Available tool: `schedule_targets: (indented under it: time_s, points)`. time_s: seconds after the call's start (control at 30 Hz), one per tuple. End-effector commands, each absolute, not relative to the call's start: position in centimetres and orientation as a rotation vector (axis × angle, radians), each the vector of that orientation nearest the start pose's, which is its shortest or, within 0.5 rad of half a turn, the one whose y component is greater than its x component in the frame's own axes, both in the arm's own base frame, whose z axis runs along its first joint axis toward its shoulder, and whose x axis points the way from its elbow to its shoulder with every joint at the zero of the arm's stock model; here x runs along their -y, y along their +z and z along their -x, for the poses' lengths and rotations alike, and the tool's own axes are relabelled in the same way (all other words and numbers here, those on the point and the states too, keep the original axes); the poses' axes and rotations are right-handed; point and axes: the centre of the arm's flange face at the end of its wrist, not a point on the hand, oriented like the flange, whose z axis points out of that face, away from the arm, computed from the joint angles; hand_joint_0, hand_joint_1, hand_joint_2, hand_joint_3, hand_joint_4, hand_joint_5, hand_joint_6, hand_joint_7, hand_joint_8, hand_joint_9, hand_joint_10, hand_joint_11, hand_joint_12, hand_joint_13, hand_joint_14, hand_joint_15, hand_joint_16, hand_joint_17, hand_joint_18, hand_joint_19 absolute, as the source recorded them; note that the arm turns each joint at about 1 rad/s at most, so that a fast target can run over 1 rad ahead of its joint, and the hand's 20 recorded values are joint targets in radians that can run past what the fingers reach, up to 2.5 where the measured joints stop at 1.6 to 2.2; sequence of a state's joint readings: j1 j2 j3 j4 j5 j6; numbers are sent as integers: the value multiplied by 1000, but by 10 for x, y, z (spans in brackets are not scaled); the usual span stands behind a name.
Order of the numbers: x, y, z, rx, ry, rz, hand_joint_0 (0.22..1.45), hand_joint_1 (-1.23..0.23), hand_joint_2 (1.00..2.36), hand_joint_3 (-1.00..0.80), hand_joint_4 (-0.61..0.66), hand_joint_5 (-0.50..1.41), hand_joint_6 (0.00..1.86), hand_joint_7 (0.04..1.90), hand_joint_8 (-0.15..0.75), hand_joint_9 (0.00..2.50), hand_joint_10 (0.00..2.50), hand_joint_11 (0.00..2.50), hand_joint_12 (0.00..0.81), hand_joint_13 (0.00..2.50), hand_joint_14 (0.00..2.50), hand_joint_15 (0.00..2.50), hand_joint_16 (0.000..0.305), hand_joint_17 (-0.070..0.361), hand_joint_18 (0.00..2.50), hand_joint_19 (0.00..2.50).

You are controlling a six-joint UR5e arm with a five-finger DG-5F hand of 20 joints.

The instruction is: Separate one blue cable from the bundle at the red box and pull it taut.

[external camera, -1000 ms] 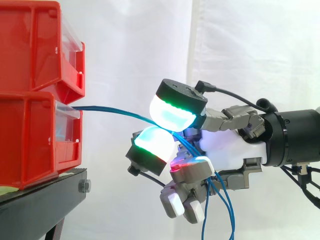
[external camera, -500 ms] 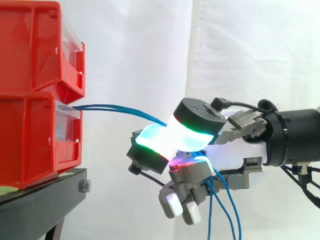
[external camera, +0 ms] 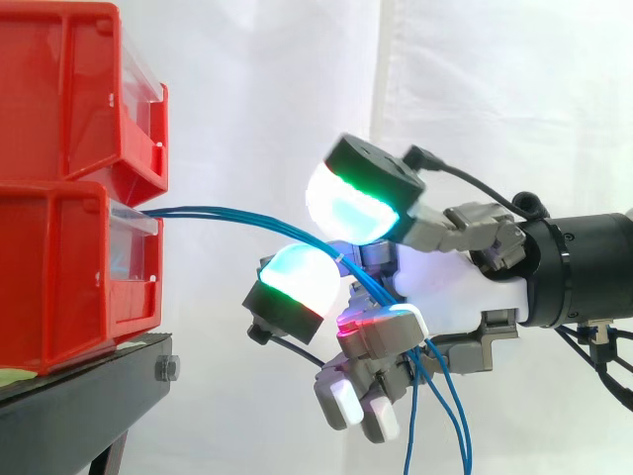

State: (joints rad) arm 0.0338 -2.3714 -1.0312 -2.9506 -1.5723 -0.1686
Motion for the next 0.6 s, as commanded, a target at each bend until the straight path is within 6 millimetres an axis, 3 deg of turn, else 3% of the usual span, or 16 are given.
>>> schedule_targets:
  time_s: [0.0, 0.27, 0.43, 0.57]
  points:
    - [107, 251, -780, -1365, 1079, -1112, 571, -549, 1000, -500, 12, -148, 804, 1130, 275, 1281, 31, 1223, 372, 967, 26, 734, 48, 109, 896, 839]
    - [106, 252, -781, -1352, 1100, -1134, 633, -590, 1003, -455, -5, -157, 800, 1099, 274, 1257, 30, 1229, 371, 959, 28, 740, 48, 108, 880, 858]
    - [106, 252, -781, -1348, 1109, -1142, 627, -758, 1015, -241, 2, -186, 827, 1098, 274, 1190, 30, 1231, 383, 940, 27, 734, 50, 114, 885, 844]
    - [106, 252, -781, -1349, 1109, -1143, 695, -849, 1013, -296, -48, -197, 846, 1061, 260, 1150, 28, 1254, 375, 907, 28, 724, 49, 110, 852, 811]
